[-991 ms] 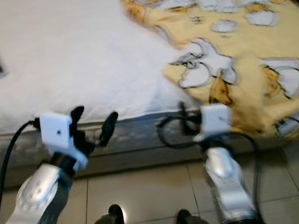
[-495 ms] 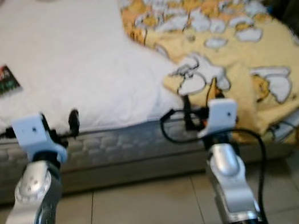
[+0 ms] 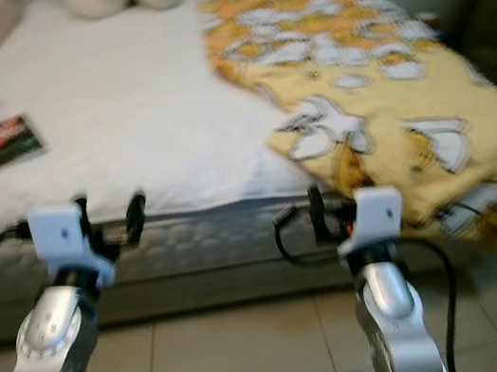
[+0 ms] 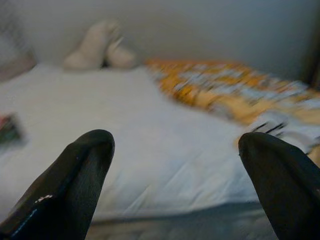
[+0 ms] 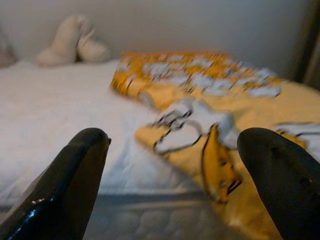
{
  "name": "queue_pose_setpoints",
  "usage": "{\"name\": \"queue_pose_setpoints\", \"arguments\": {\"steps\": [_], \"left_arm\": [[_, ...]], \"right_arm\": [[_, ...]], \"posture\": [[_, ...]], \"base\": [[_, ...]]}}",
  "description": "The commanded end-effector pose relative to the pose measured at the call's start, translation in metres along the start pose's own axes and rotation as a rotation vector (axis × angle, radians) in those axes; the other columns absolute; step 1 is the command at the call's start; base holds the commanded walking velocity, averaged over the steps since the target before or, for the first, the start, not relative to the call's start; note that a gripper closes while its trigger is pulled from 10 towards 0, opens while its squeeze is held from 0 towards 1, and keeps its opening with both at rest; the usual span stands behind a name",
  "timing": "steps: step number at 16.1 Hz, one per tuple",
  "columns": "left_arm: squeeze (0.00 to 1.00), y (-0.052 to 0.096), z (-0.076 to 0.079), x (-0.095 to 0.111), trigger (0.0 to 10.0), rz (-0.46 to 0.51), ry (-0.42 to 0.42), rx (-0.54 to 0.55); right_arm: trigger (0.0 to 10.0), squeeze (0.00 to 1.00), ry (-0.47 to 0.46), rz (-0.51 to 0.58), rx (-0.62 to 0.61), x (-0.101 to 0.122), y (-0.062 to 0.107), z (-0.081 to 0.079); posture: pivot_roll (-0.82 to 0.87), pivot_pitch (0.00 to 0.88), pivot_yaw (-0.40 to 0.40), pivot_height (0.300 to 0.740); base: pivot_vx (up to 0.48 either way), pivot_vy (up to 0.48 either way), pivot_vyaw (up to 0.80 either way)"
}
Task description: Clean up the room
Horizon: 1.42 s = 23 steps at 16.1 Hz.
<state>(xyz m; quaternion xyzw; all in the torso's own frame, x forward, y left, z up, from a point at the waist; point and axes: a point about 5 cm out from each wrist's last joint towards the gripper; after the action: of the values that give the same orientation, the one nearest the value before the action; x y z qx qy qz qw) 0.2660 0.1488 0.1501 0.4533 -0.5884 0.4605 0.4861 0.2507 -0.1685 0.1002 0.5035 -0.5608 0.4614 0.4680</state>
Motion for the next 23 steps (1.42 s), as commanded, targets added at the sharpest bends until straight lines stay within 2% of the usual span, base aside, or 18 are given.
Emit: {"name": "queue_pose_setpoints", "arguments": {"steps": [1,7,17,23], "left_arm": [[0.0,0.002,0.001,0.002,10.0,0.017,-0.001,0.001],[0.0,-0.007,-0.001,-0.005,10.0,-0.013,-0.001,0.003],[0.0,-0.012,0.006,-0.007,10.0,-0.014,0.003,-0.037],[0.0,-0.011,0.006,-0.006,10.0,-0.011,0.009,-0.03]], "right_arm": [[10.0,0.0,-0.001,0.018,-0.011,0.007,-0.007,0.002],[10.0,0.0,-0.022,0.015,0.022,0.006,-0.029,-0.012],[10.0,0.0,-0.023,0.019,0.011,0.005,-0.038,-0.012],[10.0,0.0,-0.034,0.021,0.024,0.007,-0.043,-0.016]], "posture": [[0.1,0.005,-0.04,0.732],[0.1,0.007,-0.025,0.732],[0.09,0.01,-0.018,0.732],[0.1,0.016,-0.017,0.732]], "base": [[0.48,0.0,0.0],[0.48,0.0,0.0],[0.48,0.0,0.0],[0.472,0.0,0.0]]}}
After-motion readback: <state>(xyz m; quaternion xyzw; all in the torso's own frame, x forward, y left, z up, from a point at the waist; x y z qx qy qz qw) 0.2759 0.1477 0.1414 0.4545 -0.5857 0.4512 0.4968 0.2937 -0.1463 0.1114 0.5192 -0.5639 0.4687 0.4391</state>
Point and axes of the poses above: a point about 5 cm out from each wrist's last joint towards the gripper, its own y axis pointing back from the gripper into the wrist, its own x axis along the axis of the wrist's last joint, z = x × y, and after that the axes turned 4 degrees about -y, right-handed
